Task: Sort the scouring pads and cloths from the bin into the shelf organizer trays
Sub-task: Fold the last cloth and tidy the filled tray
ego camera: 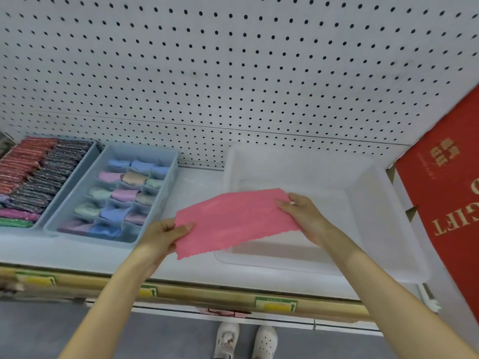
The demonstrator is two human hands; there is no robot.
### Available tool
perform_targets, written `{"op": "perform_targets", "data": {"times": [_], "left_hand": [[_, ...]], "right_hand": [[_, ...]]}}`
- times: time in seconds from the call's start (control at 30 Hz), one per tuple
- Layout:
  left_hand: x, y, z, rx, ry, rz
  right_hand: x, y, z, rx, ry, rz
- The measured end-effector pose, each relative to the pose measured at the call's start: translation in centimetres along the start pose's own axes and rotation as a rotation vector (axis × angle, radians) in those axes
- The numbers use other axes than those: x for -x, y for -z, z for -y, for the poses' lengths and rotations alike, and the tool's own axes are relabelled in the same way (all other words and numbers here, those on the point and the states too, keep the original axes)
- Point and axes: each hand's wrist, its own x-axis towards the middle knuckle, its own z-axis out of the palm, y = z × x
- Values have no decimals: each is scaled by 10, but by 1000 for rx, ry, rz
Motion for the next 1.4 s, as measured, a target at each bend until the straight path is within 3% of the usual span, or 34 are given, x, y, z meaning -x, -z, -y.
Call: {"op": "perform_targets", "data": {"times": [0.17,0.43,0.53,0.7,1.1,1.4], "left_hand": [[-2,-12,-14,-143,-126,-41],[2,-27,-11,-150,-156,-9],[4,-19,-7,-110,-139,-13],[8,-5,-4,57,-75,-29],[7,9,3,-9,-27,-66],[6,5,-4,16,-58,-62]], "right_hand": [[12,18,10,104,31,-20],[25,20,-13,61,72,-268],[26,14,-15,5,21,-208],[34,12,-8,-62,-113,186],[28,1,-19,-99,-183,86],[27,-1,-18,-94,-134,7]]}}
